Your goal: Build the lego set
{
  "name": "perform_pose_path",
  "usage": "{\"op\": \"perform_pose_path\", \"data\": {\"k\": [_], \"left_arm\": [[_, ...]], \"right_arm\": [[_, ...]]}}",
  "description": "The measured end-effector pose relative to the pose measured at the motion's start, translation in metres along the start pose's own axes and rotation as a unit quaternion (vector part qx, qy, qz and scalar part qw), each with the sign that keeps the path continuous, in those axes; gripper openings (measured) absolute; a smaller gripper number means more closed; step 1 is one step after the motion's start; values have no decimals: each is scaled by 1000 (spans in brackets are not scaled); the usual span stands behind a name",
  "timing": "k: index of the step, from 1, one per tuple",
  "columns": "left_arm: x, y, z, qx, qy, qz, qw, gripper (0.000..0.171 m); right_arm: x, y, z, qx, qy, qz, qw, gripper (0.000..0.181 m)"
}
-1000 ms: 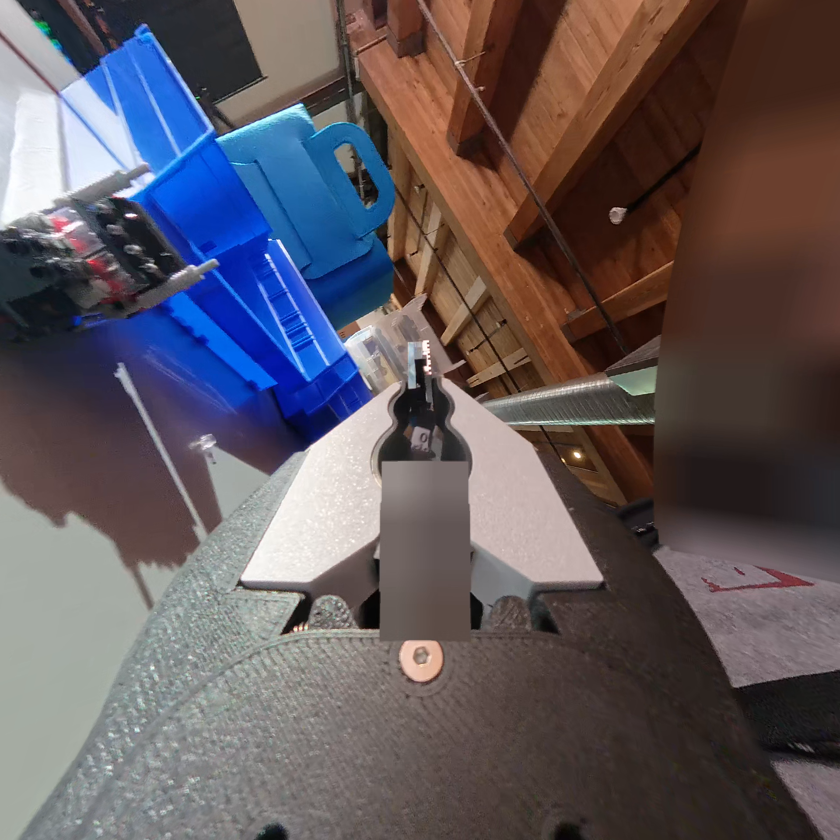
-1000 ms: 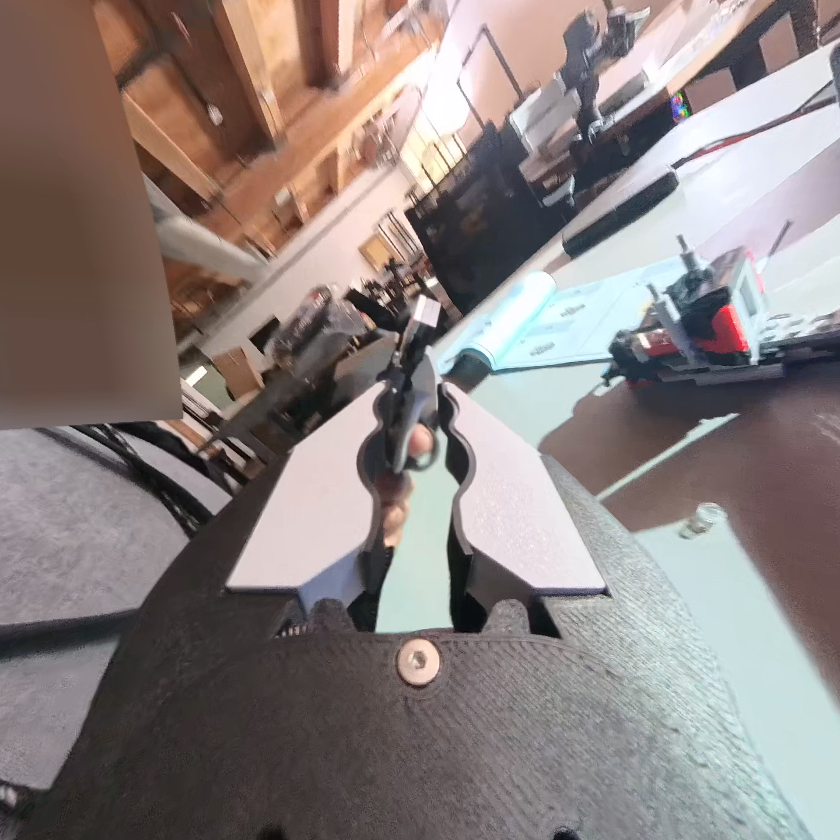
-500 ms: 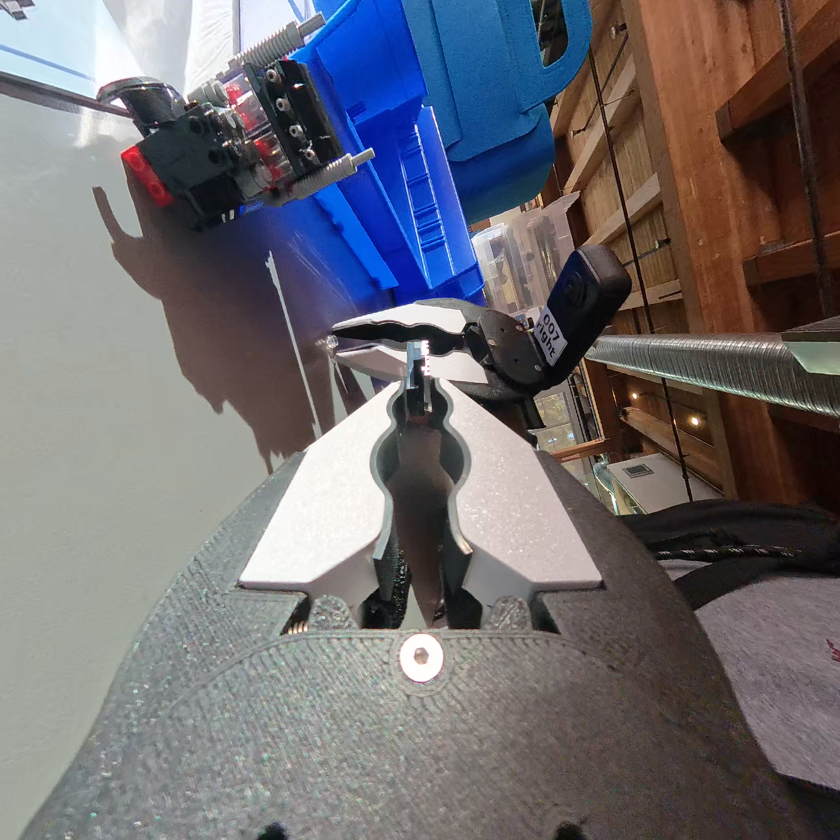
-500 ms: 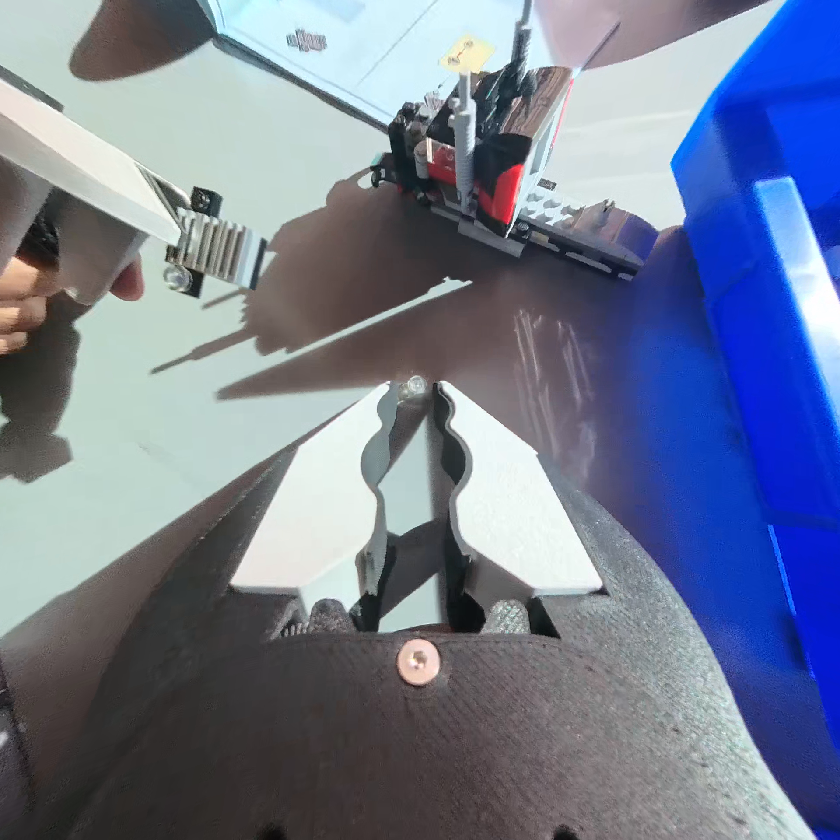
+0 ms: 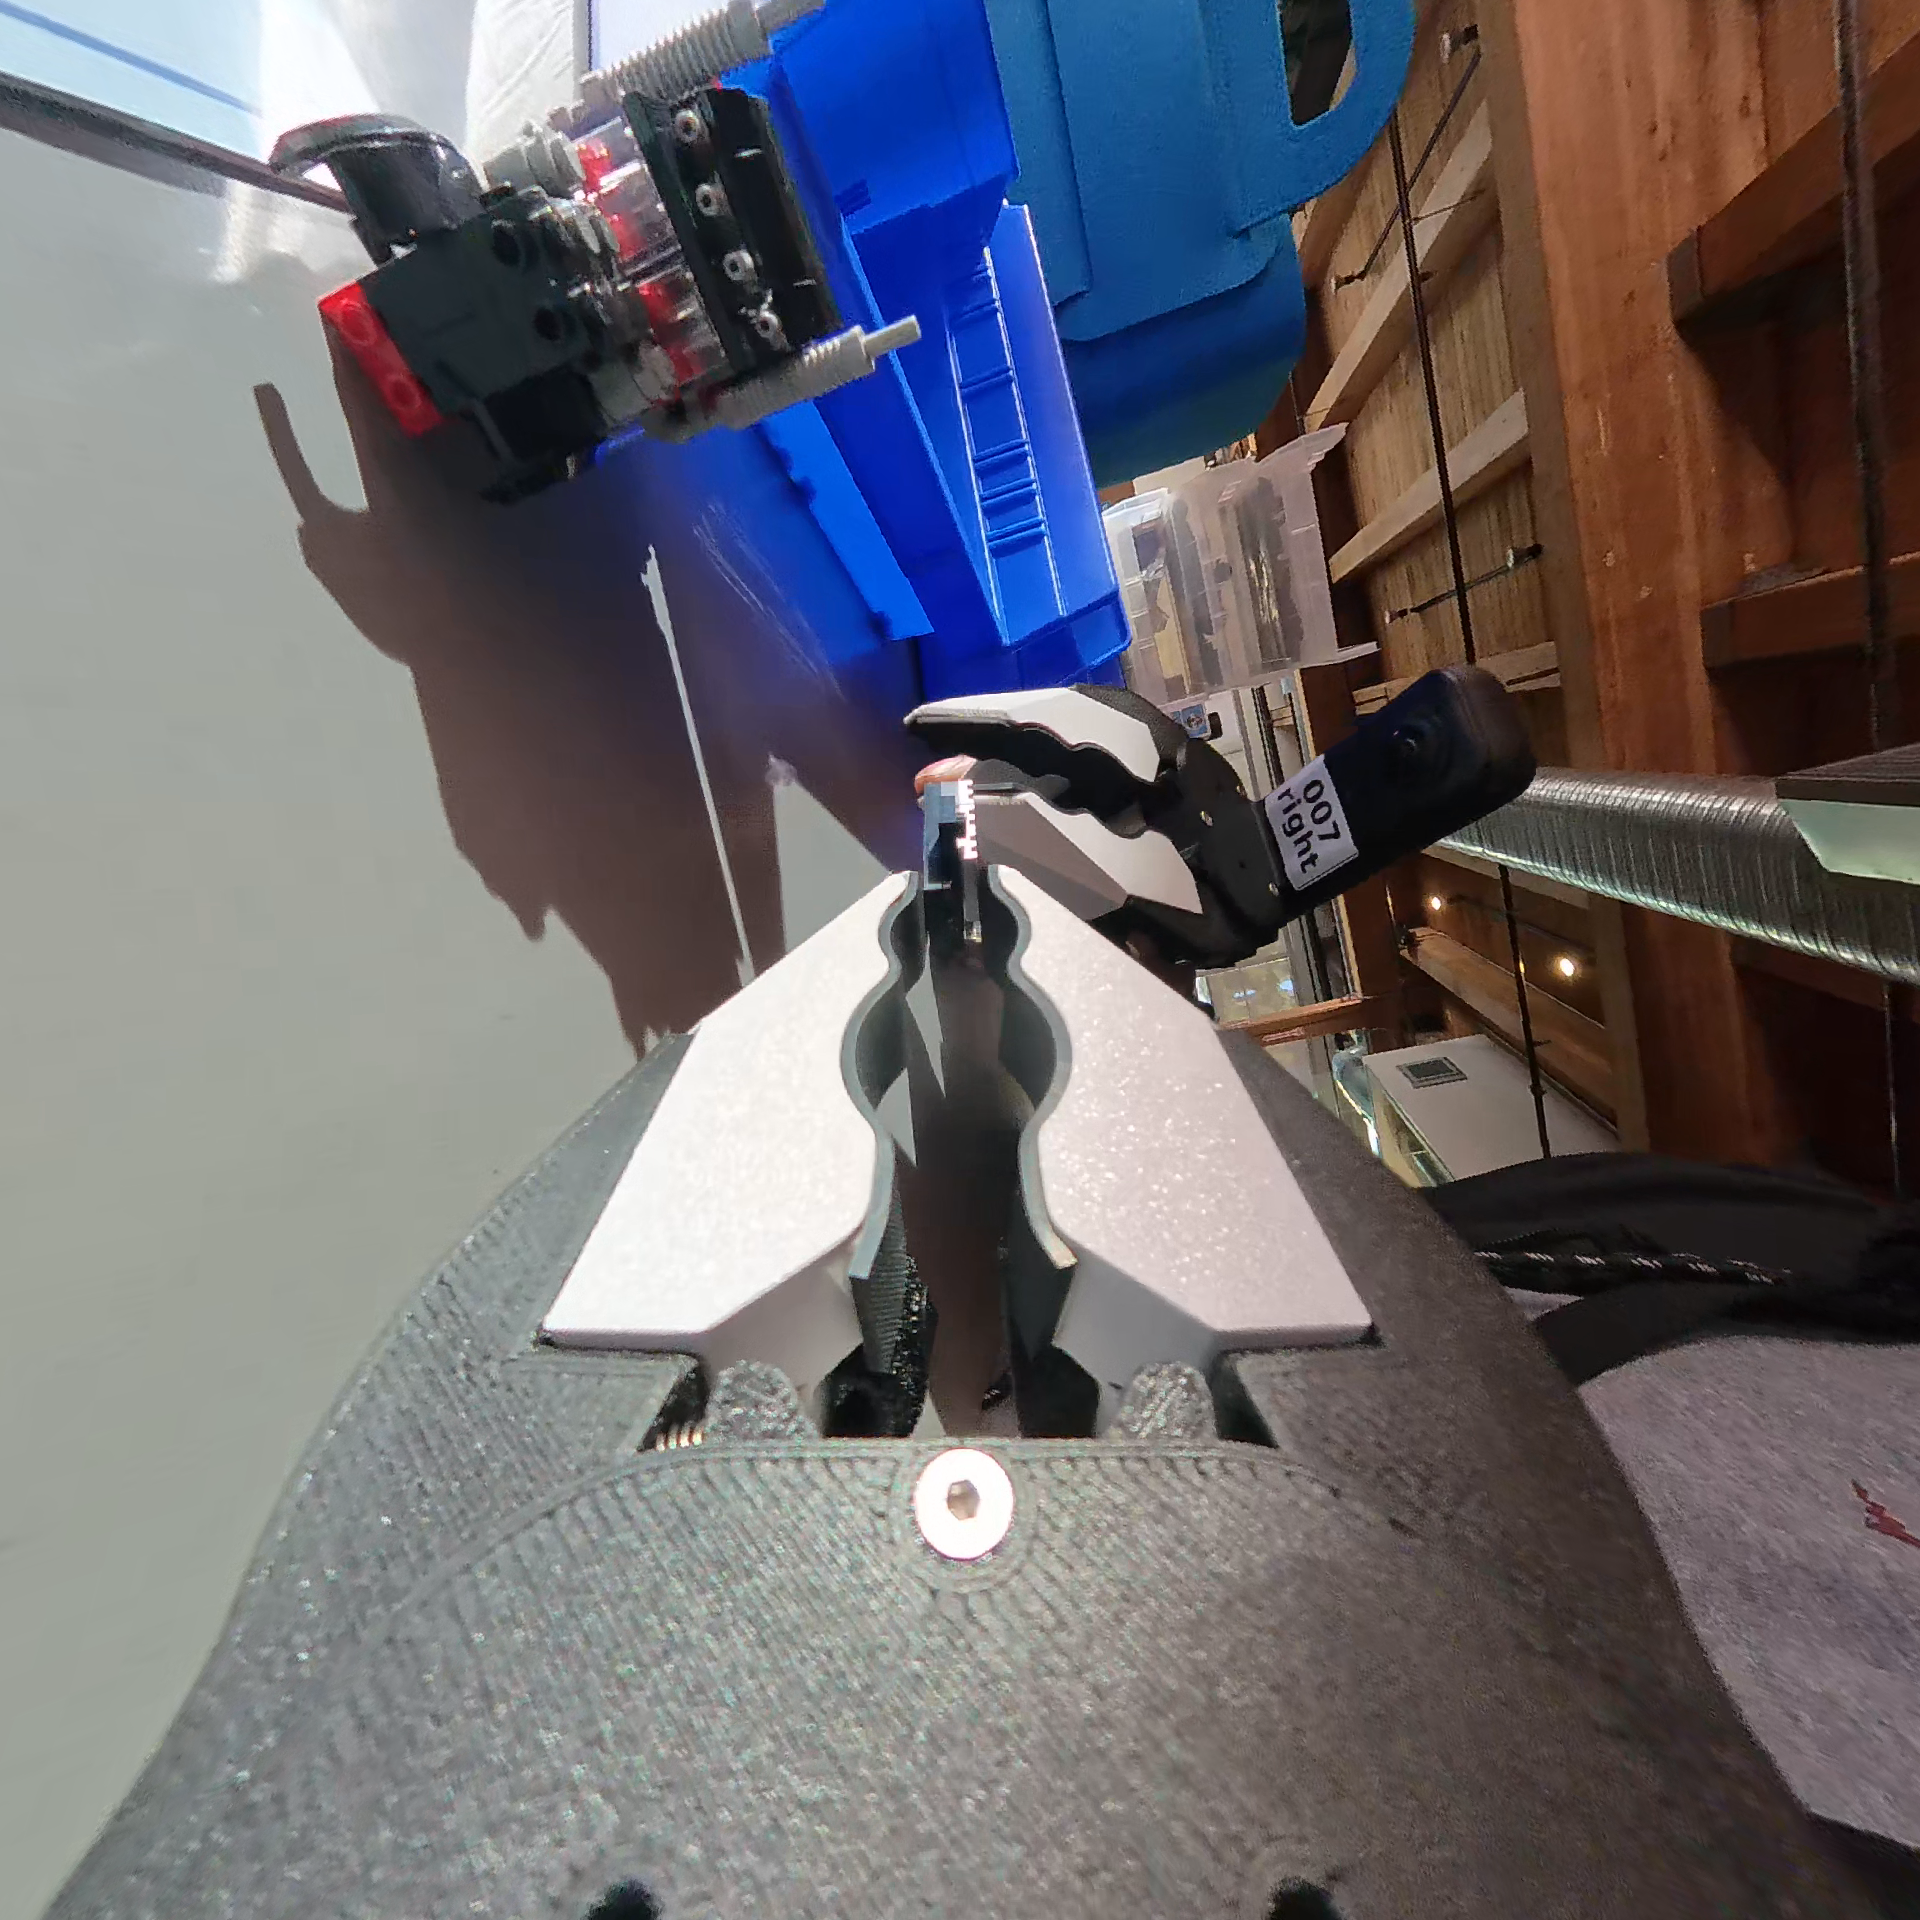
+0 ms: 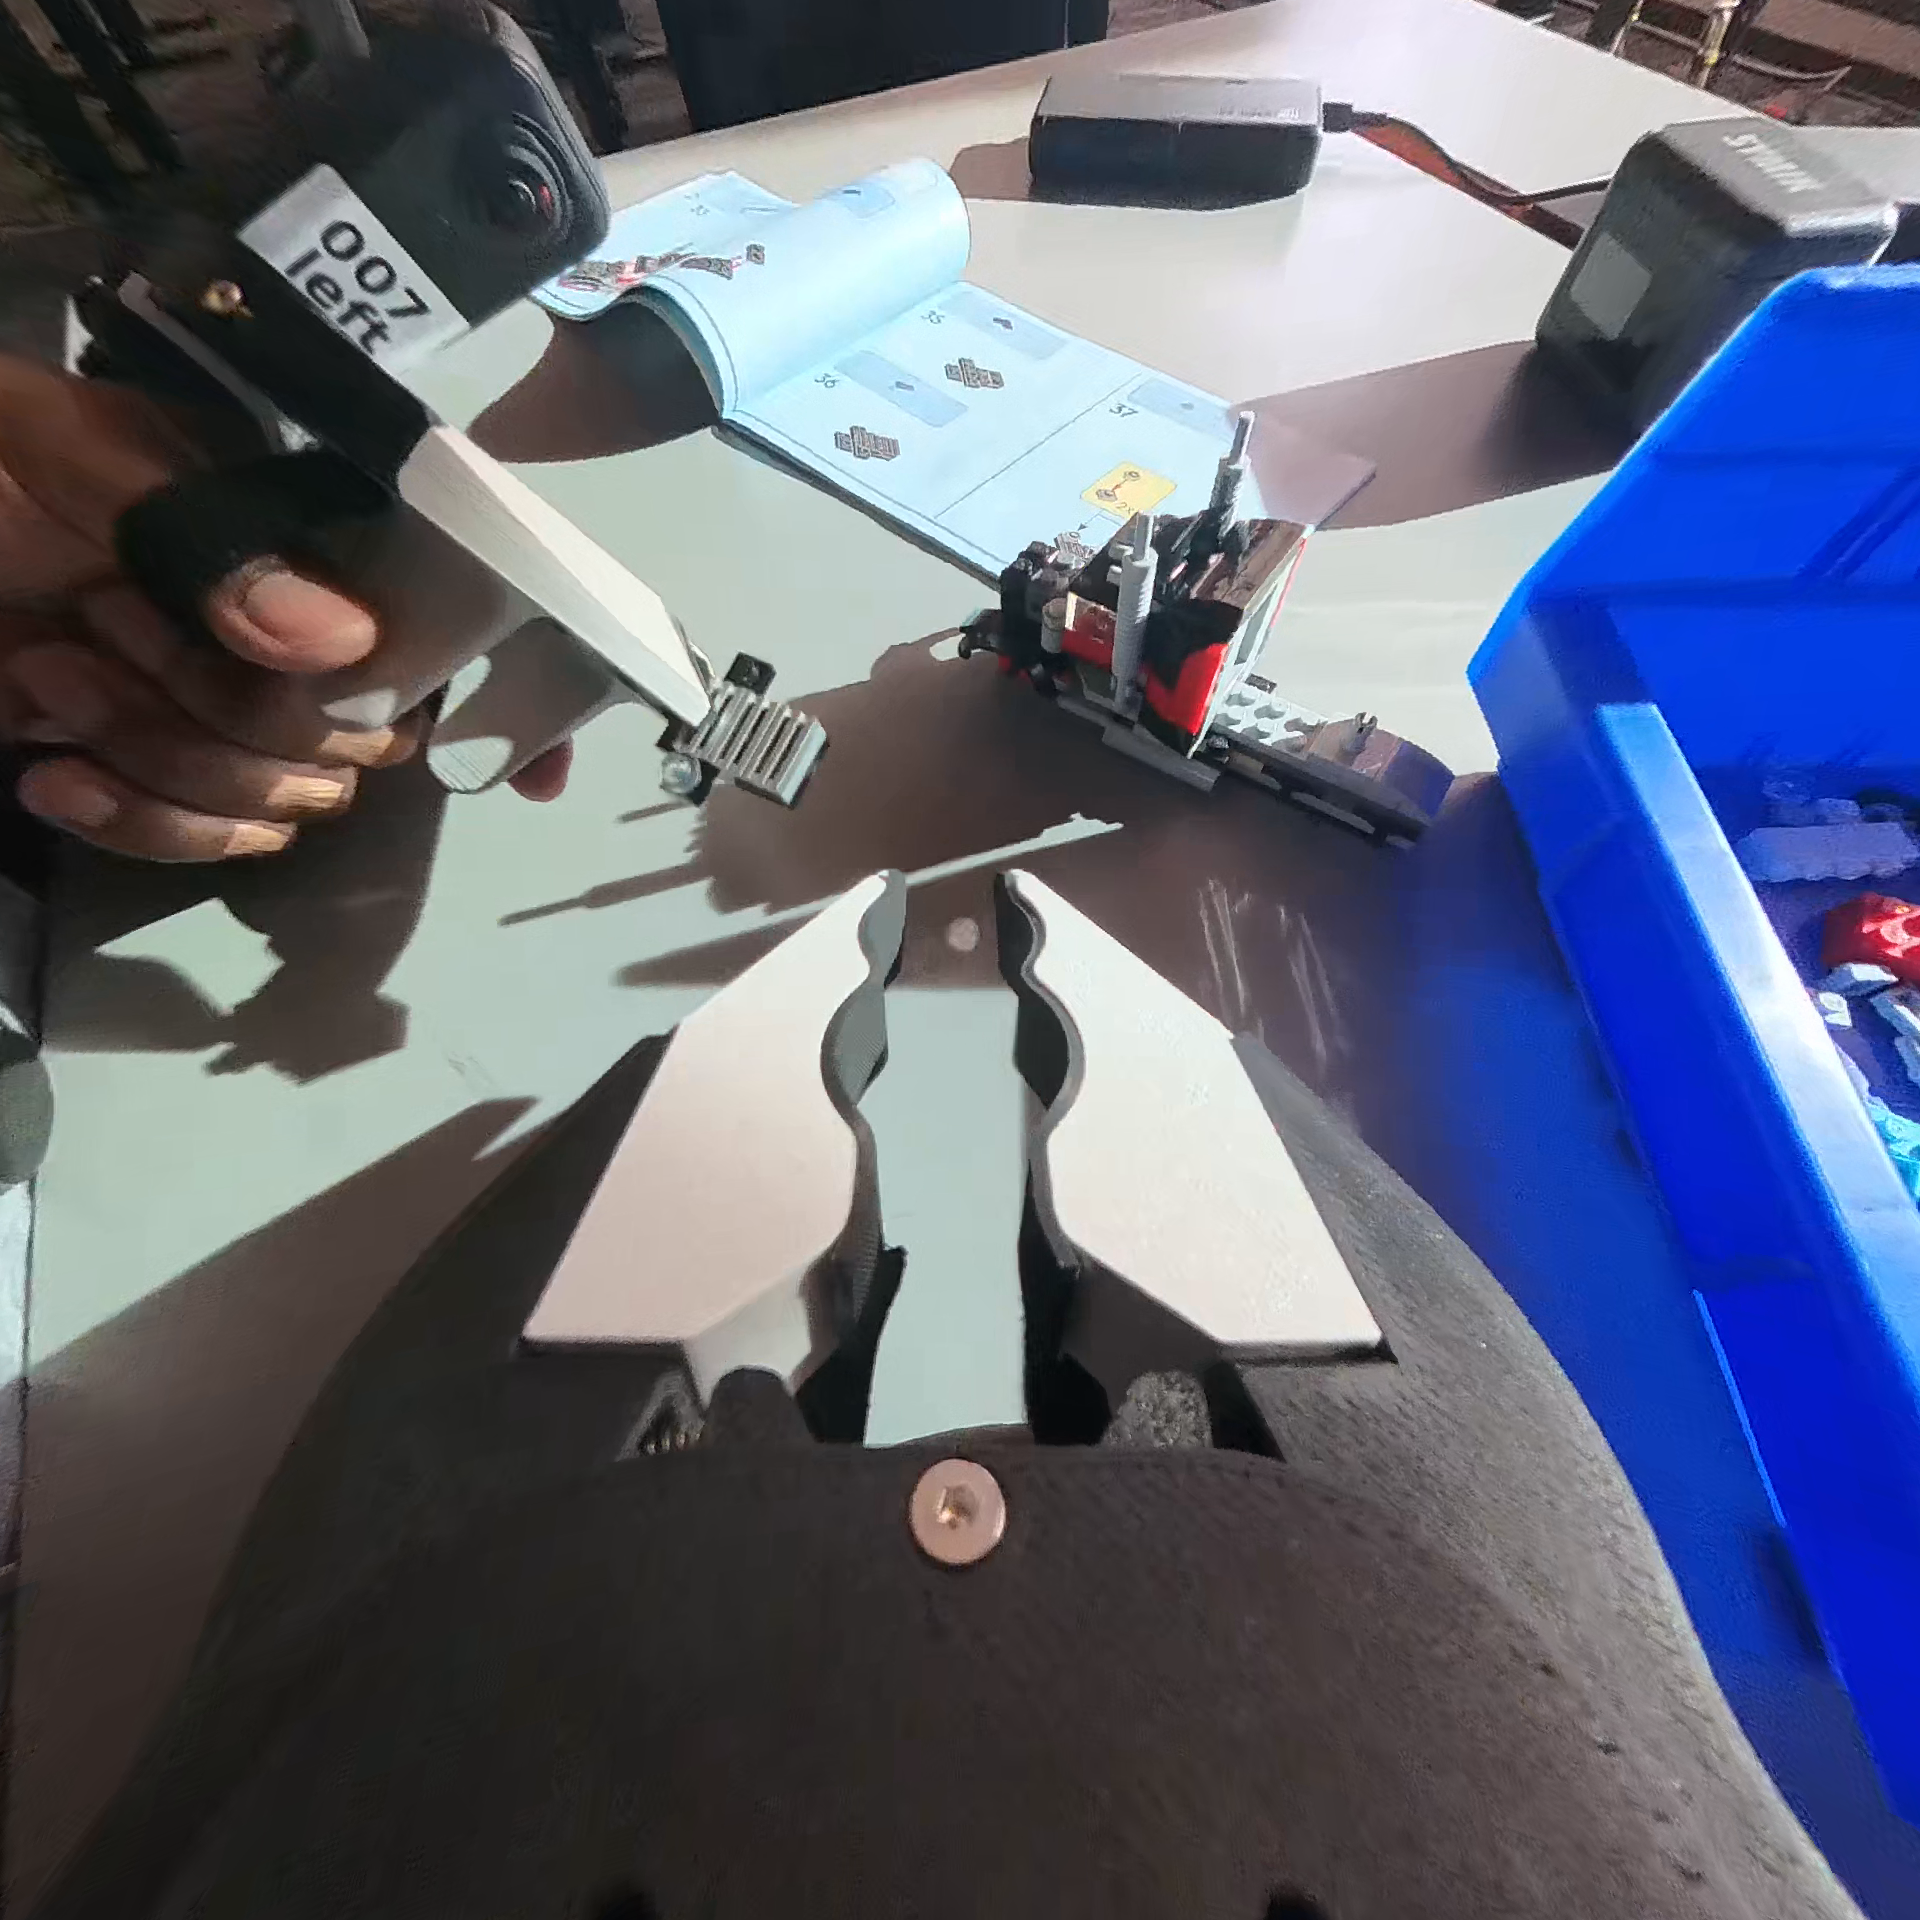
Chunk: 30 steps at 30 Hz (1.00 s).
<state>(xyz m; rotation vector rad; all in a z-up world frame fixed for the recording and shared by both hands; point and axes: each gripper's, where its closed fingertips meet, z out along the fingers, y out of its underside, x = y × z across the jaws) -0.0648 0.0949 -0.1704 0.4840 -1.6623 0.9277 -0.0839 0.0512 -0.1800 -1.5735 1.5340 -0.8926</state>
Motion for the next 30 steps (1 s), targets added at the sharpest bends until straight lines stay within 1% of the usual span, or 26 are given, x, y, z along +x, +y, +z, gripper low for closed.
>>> {"op": "perform_pose_path", "data": {"k": [5, 9, 19, 25, 30], "left_arm": [[-1, -1, -2, 2, 1, -10, 1000, 9], [-2, -1, -2, 0, 2, -13, 1000, 9], [-1, -4, -3, 8, 8, -17, 1000, 9], [-1, -5, -2, 6, 11, -18, 1000, 9], [0, -3, -1, -3, 19, -27, 999, 9]], "right_arm": [[6, 13, -8, -31, 9, 1, 999, 19], [12, 21, -6, -53, 15, 13, 998, 18], [66, 21, 15, -94, 106, 52, 989, 19], [76, 13, 35, -104, 109, 33, 988, 19], [80, 16, 47, -134, 106, 14, 985, 18]]}}
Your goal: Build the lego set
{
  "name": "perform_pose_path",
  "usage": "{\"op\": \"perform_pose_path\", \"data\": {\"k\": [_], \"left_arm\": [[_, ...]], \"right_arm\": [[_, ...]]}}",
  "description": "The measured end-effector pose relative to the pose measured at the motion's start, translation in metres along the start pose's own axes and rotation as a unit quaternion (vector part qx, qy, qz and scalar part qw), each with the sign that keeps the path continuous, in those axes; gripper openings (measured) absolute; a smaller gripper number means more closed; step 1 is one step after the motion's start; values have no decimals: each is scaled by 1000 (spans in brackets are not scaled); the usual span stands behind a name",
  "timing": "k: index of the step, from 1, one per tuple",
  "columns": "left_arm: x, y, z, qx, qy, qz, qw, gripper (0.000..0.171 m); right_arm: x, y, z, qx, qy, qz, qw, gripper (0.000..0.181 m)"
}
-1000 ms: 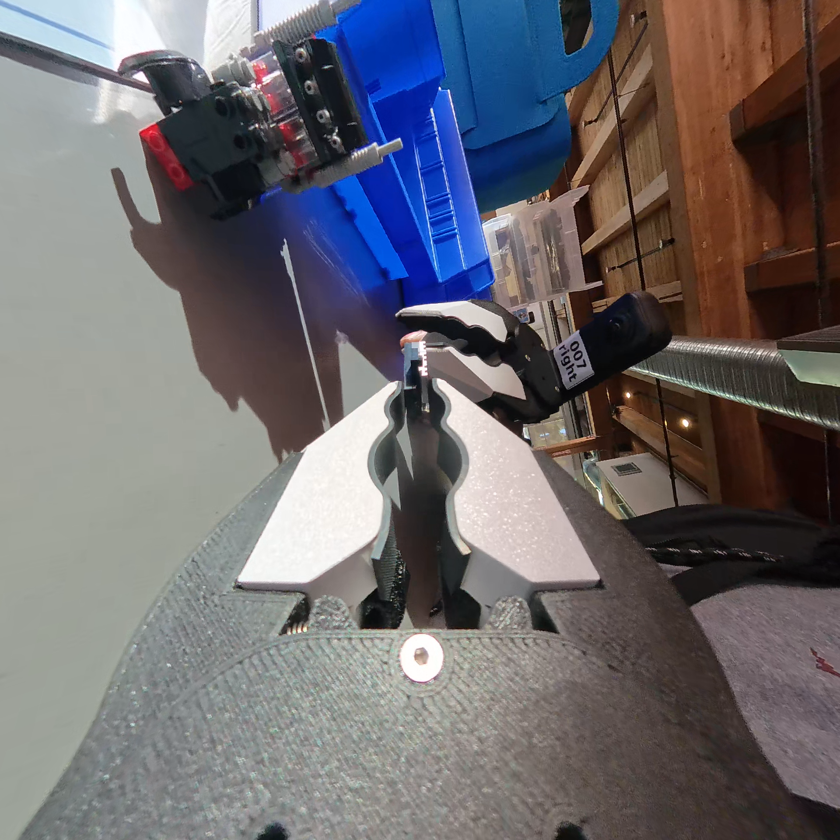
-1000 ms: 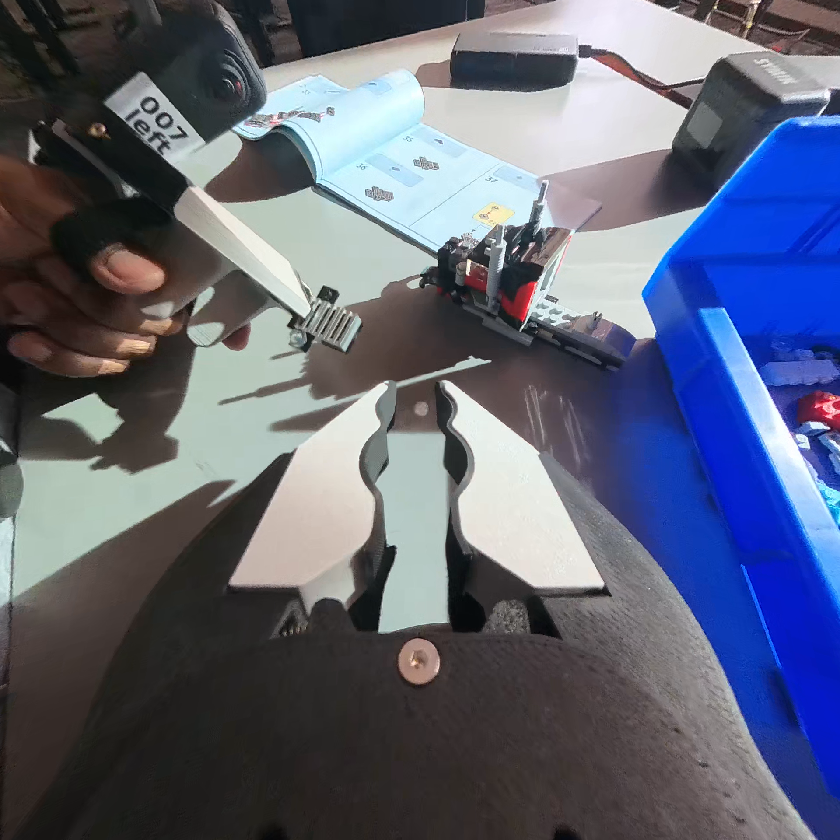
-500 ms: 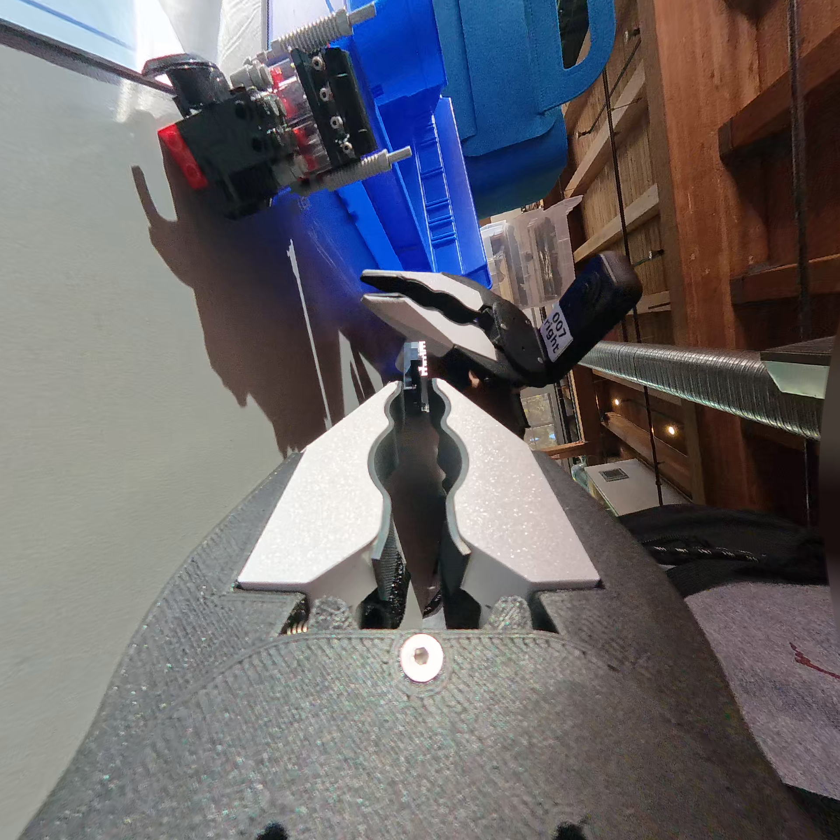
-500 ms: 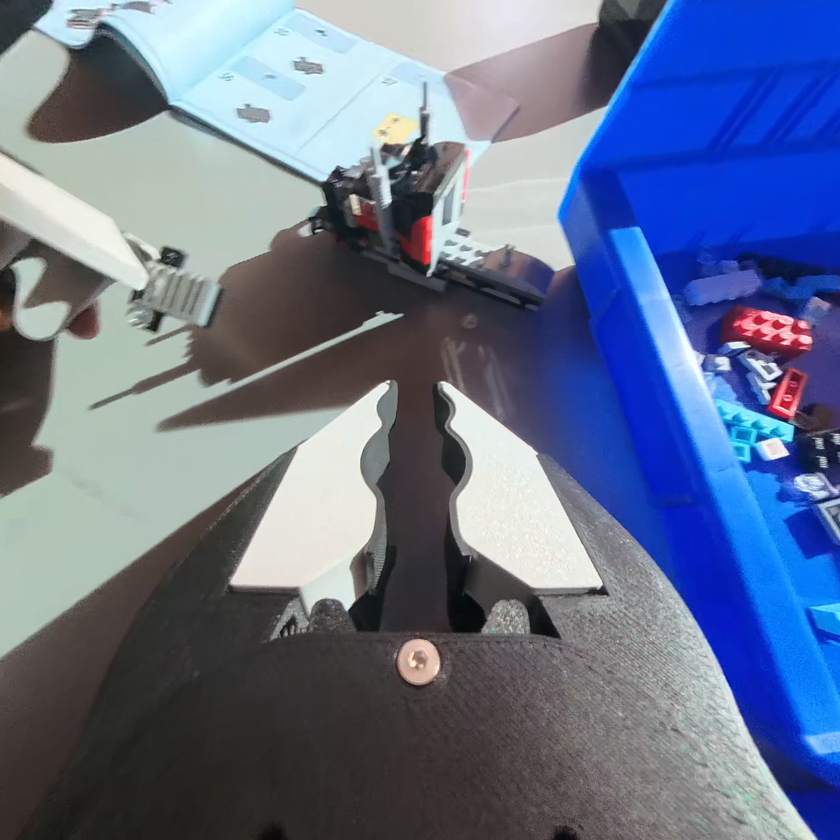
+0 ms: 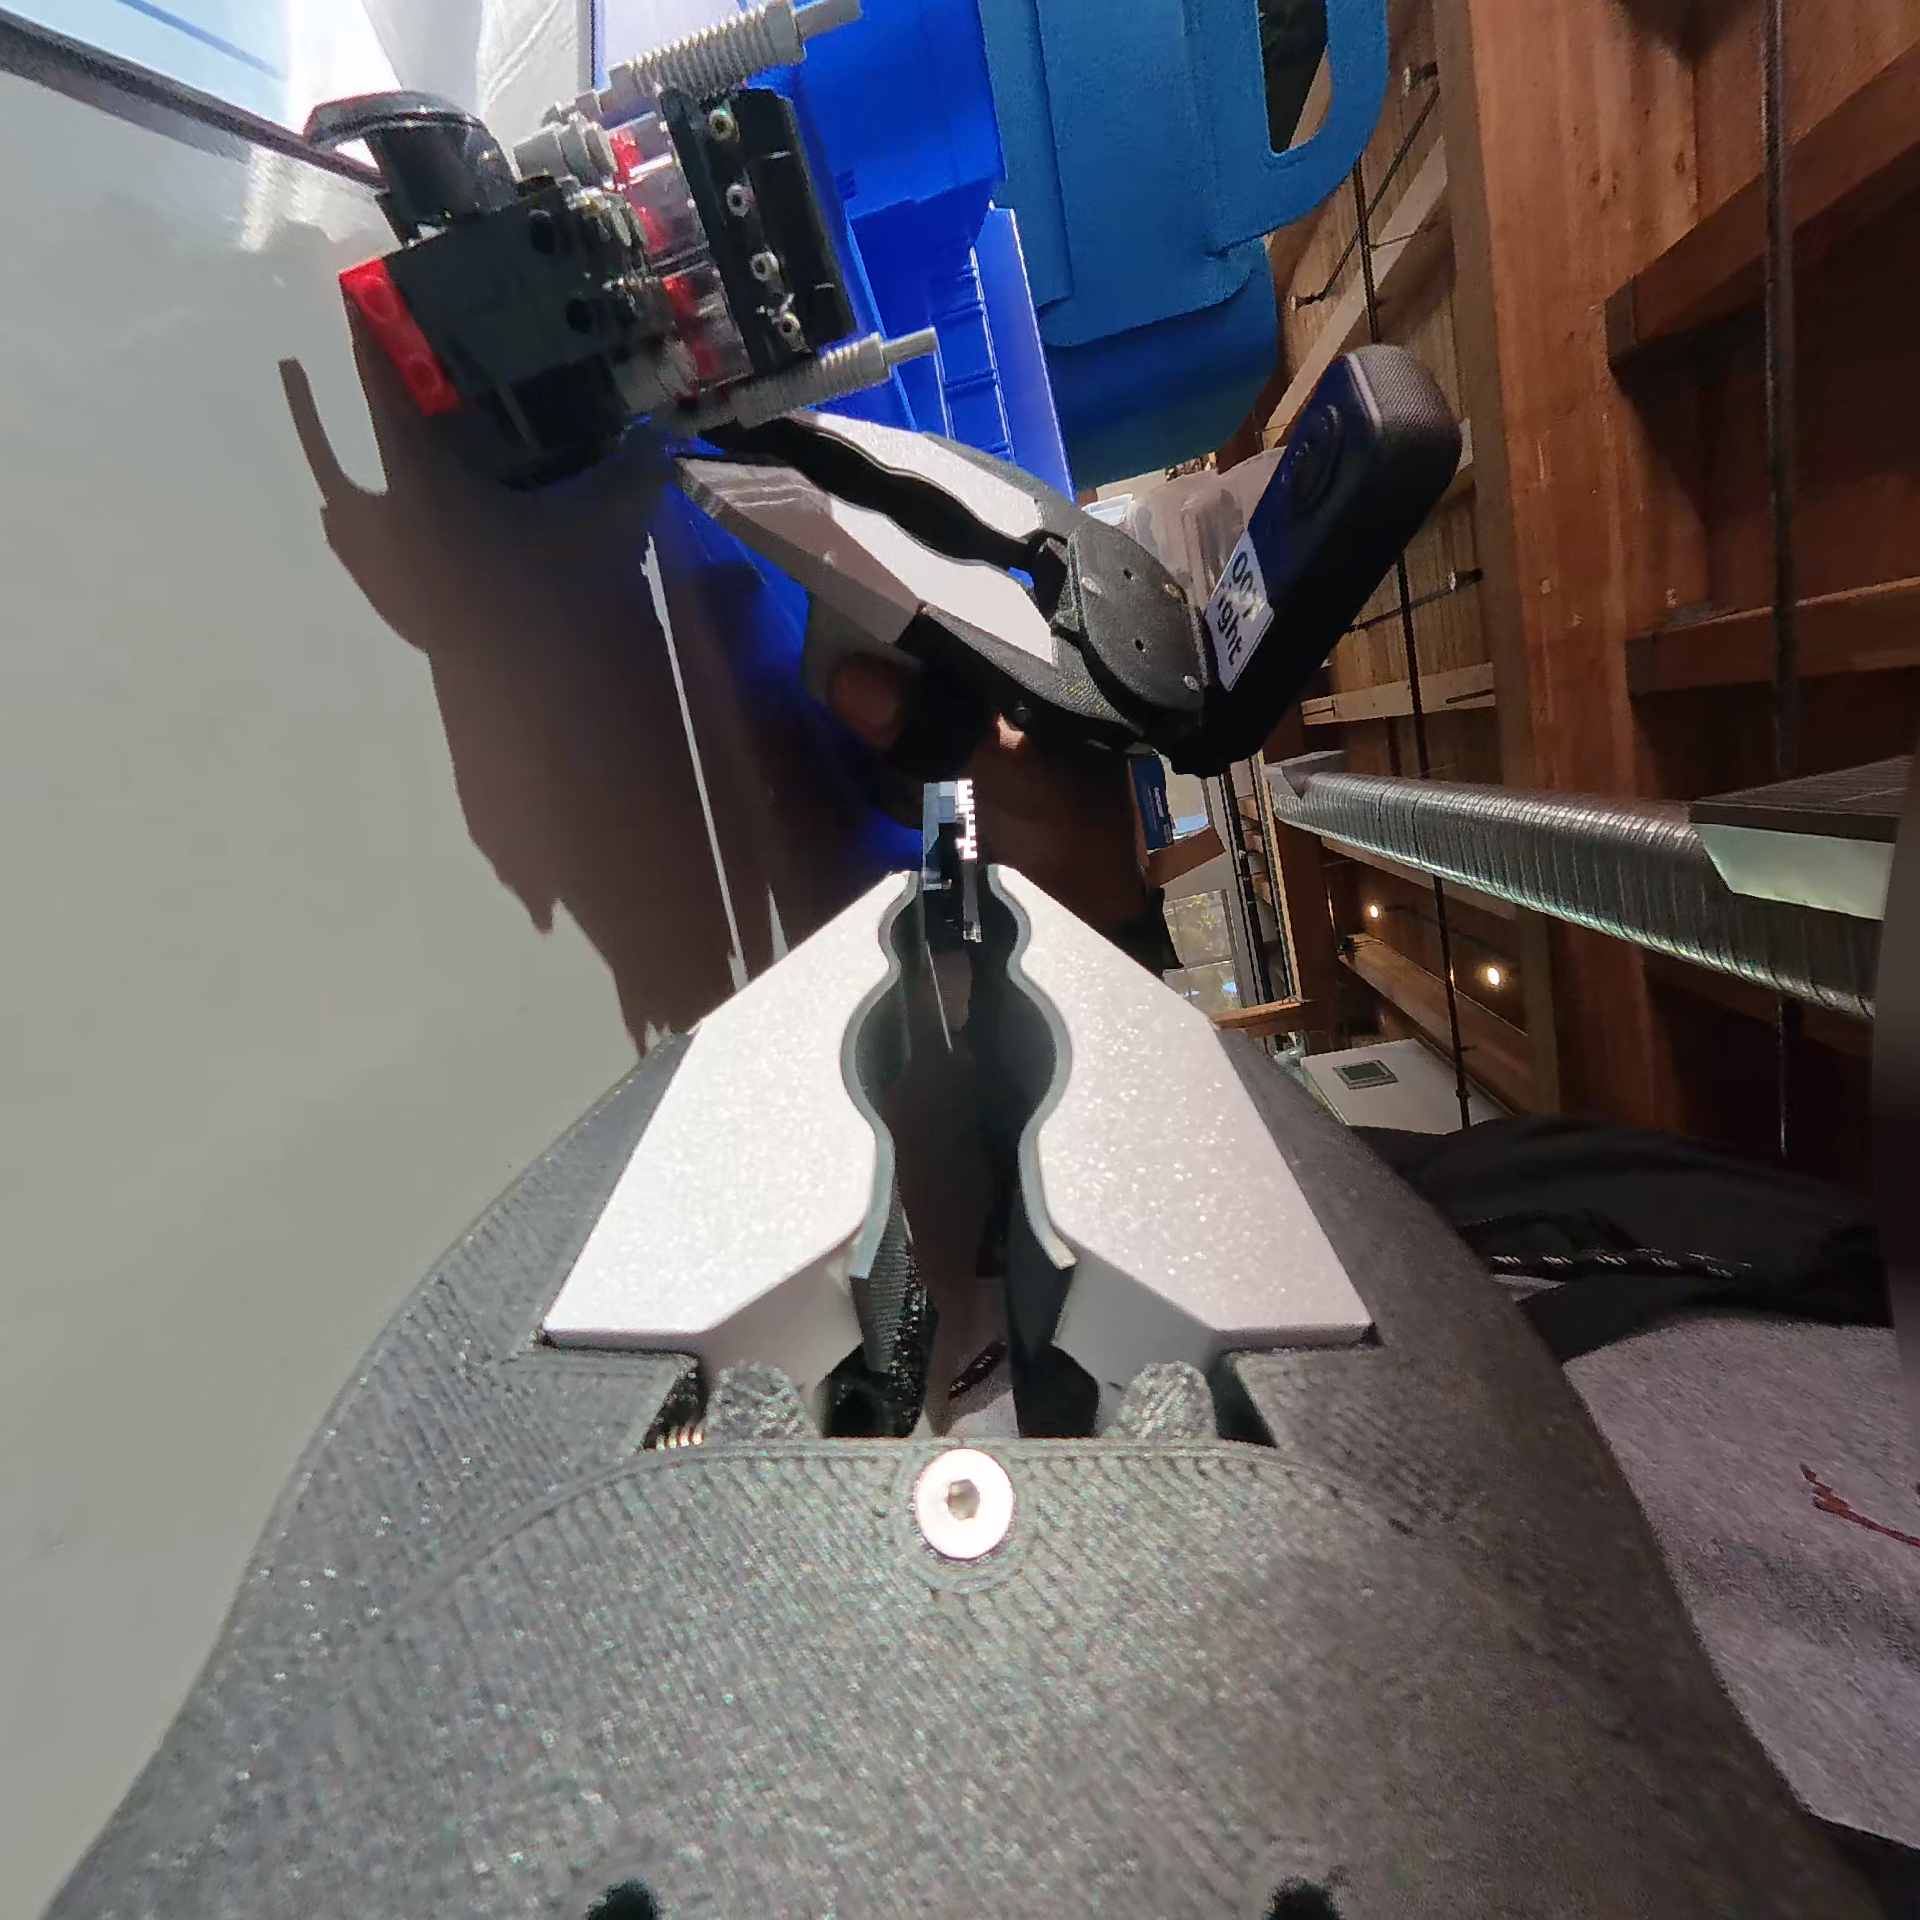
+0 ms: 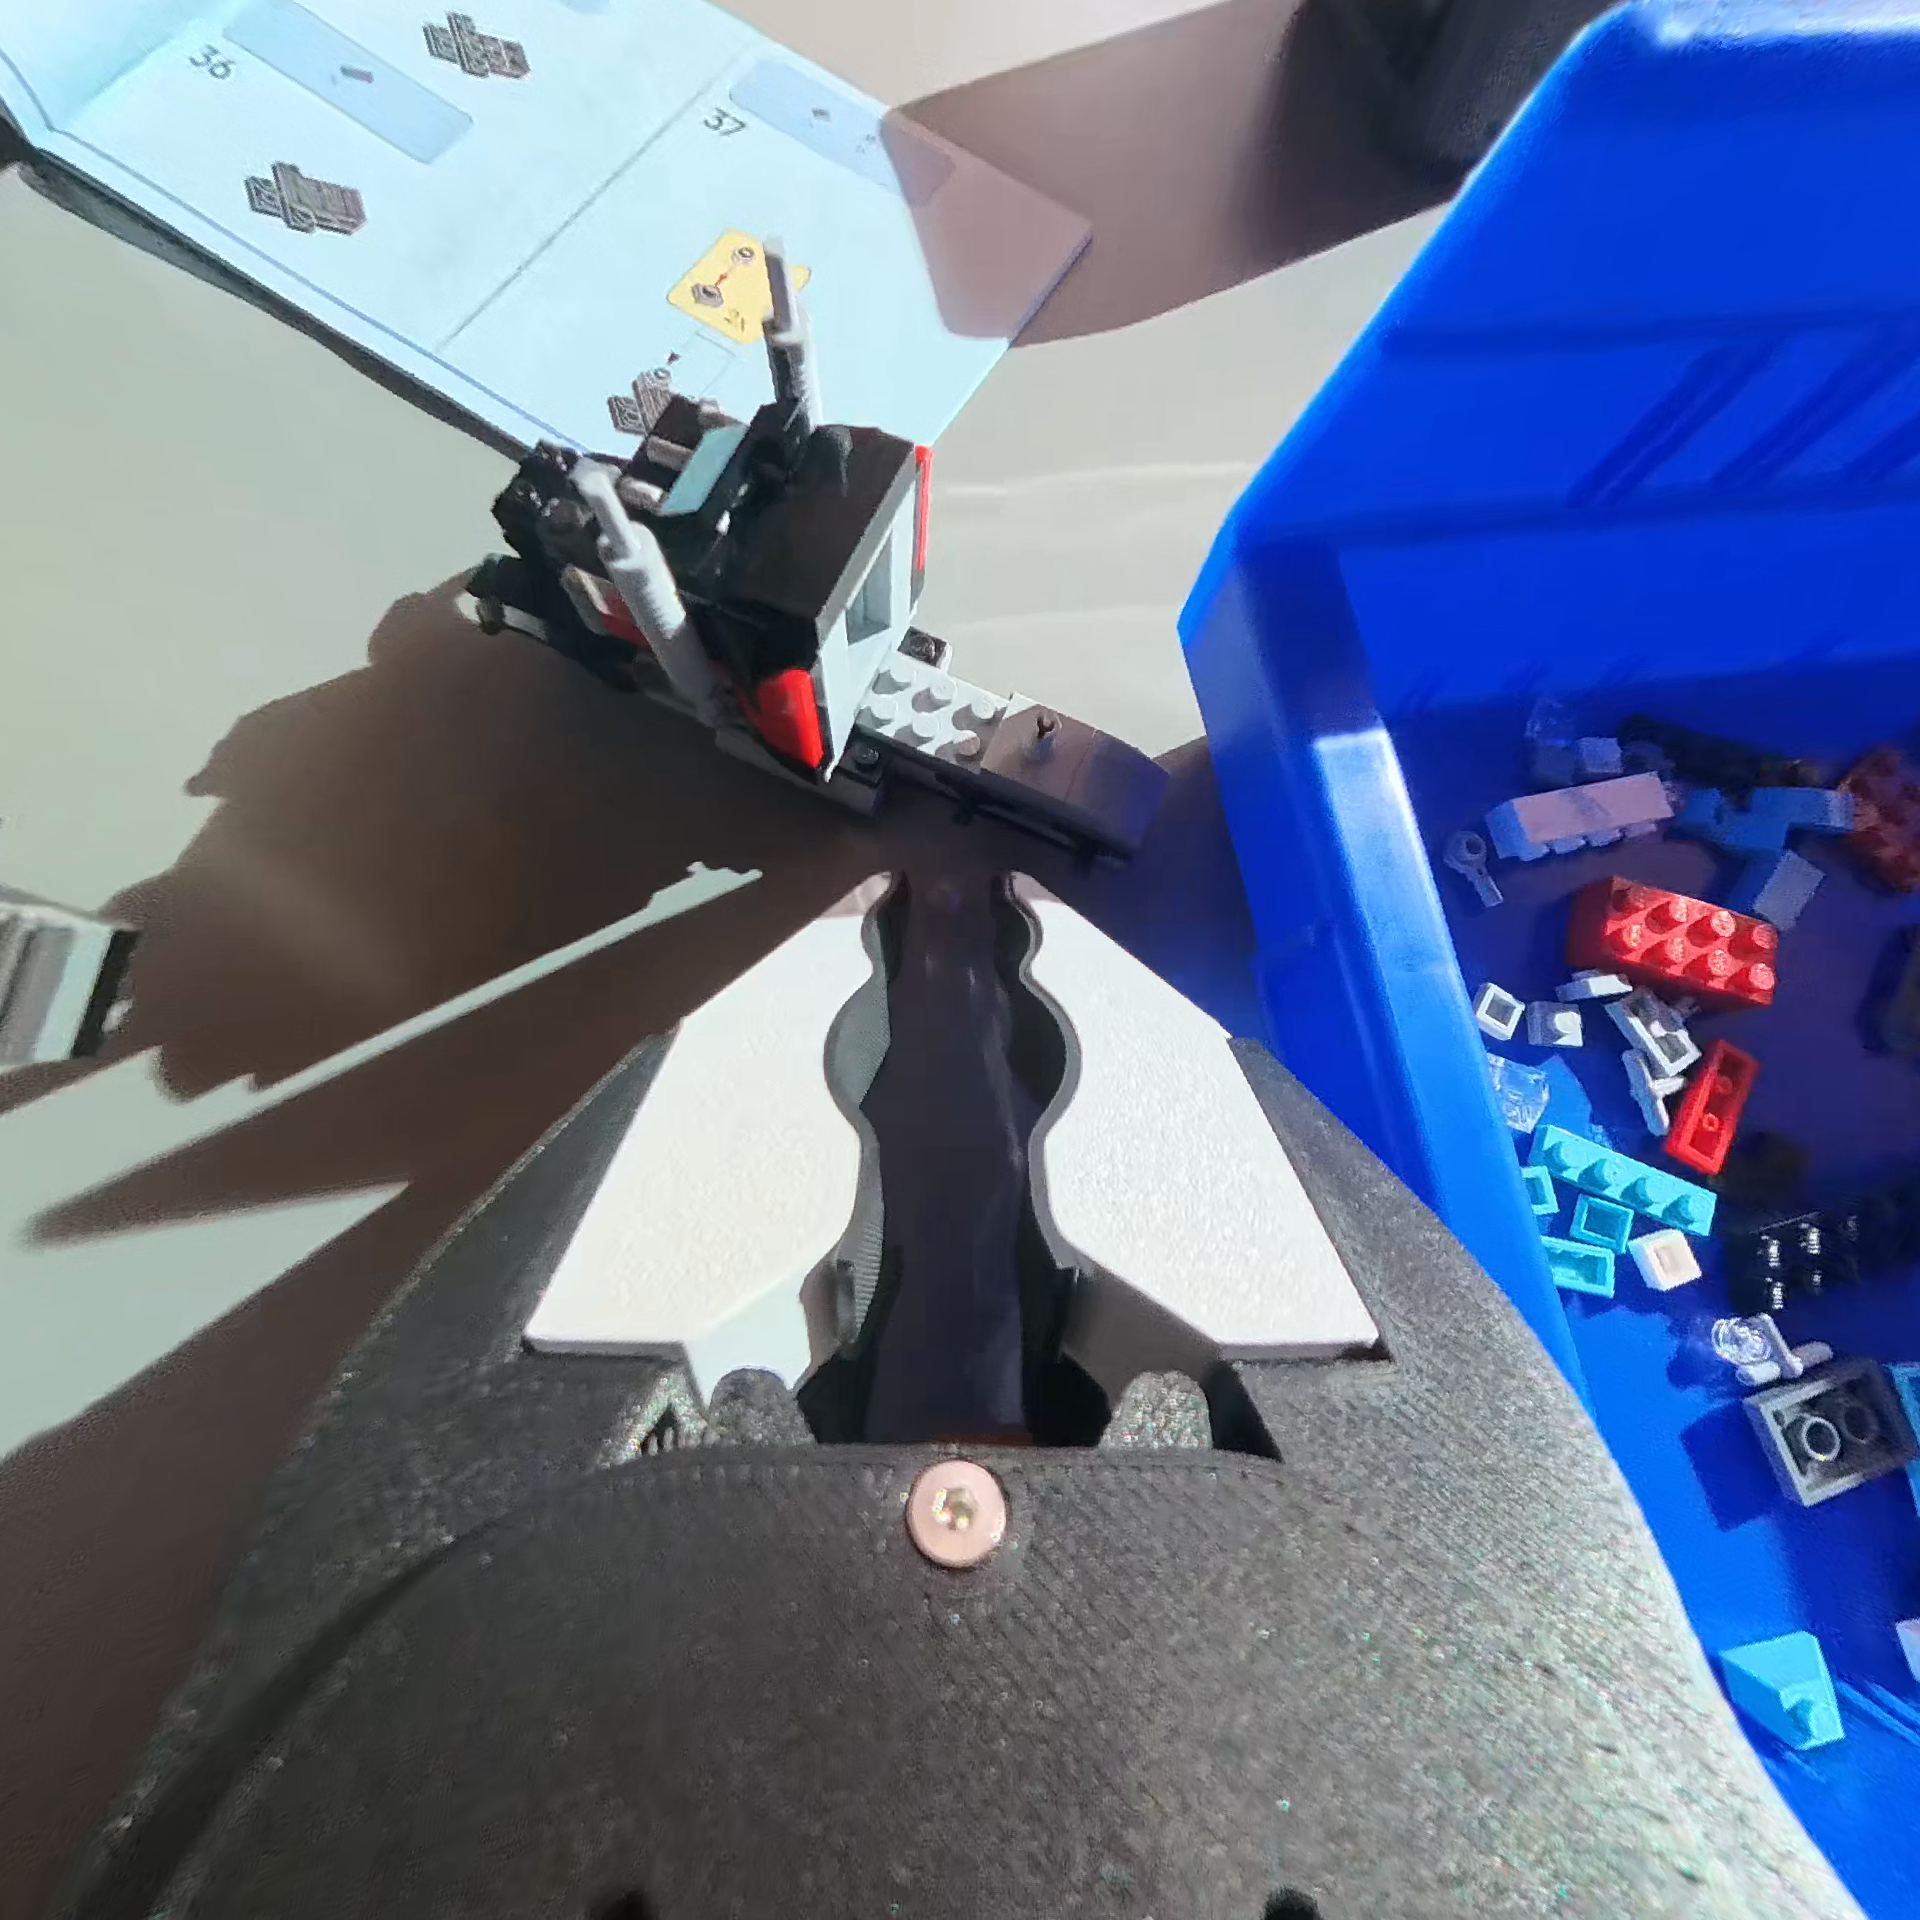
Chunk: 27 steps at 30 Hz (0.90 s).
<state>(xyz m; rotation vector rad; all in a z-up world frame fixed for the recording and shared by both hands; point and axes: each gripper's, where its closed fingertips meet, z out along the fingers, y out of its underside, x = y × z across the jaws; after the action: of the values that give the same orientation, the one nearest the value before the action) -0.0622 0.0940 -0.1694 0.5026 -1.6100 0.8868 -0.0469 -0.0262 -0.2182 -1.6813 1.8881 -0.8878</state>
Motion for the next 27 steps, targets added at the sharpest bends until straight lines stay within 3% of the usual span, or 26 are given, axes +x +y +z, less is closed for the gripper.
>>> {"op": "perform_pose_path", "data": {"k": [6, 10, 19, 27], "left_arm": [[-1, 3, 2, -15, 9, -23, 1000, 9], [-3, 3, 2, -23, 13, -49, 998, 10], [-4, 19, 11, -73, -2, -33, 997, 9], [-2, 25, 13, -85, -10, -5, 996, 9]], "right_arm": [[-4, -1, 2, -1, -14, -11, 1000, 10], [-25, 2, -7, 9, -60, -34, 998, 9], [-107, -28, -75, 132, -225, -95, 961, 8], [-113, -22, -75, 129, -235, -95, 959, 8]]}}
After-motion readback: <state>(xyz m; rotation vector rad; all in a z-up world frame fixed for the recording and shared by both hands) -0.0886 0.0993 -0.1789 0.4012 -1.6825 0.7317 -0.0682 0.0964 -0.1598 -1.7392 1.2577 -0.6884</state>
